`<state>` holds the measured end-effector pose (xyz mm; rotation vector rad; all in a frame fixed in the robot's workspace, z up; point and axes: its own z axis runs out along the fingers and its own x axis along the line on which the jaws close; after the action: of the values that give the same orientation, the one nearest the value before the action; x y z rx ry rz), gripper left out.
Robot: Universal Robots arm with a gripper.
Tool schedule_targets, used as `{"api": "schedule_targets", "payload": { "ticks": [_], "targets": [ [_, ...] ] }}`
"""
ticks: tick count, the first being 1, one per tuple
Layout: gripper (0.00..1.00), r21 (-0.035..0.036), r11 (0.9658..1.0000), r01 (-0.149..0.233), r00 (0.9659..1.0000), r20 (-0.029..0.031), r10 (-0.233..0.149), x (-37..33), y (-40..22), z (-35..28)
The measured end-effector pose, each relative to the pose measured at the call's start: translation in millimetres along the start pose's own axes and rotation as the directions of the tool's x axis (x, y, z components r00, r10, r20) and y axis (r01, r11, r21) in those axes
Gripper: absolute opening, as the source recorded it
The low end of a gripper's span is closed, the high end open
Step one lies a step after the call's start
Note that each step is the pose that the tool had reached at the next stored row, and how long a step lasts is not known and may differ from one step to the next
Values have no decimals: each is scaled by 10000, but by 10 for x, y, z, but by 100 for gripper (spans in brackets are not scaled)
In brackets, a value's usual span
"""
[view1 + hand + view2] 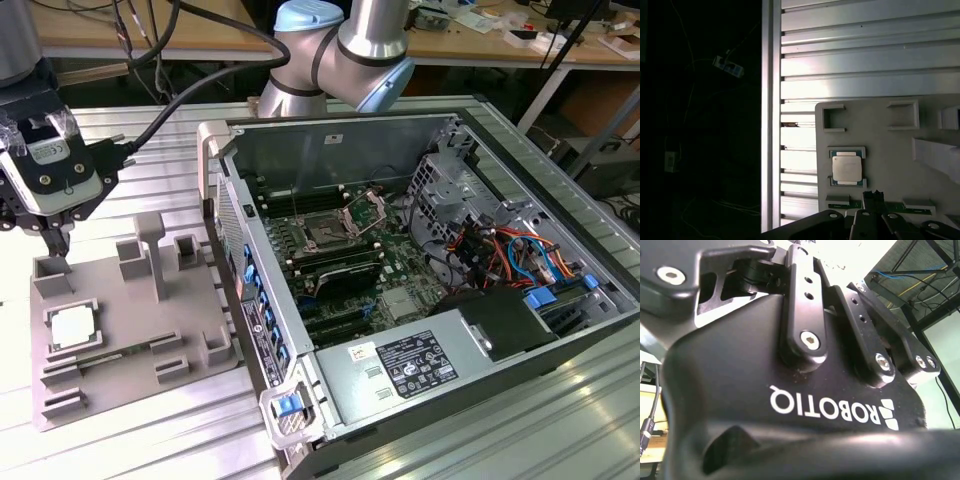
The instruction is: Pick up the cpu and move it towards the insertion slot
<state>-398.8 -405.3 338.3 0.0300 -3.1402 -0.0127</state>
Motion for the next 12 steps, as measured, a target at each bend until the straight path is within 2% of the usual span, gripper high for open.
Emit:
{"api": "schedule_targets", "payload": {
  "ticks": [12],
  "targets": [
    [11, -1, 10000, 0, 10000, 0, 0, 0, 0, 25]
  ]
}}
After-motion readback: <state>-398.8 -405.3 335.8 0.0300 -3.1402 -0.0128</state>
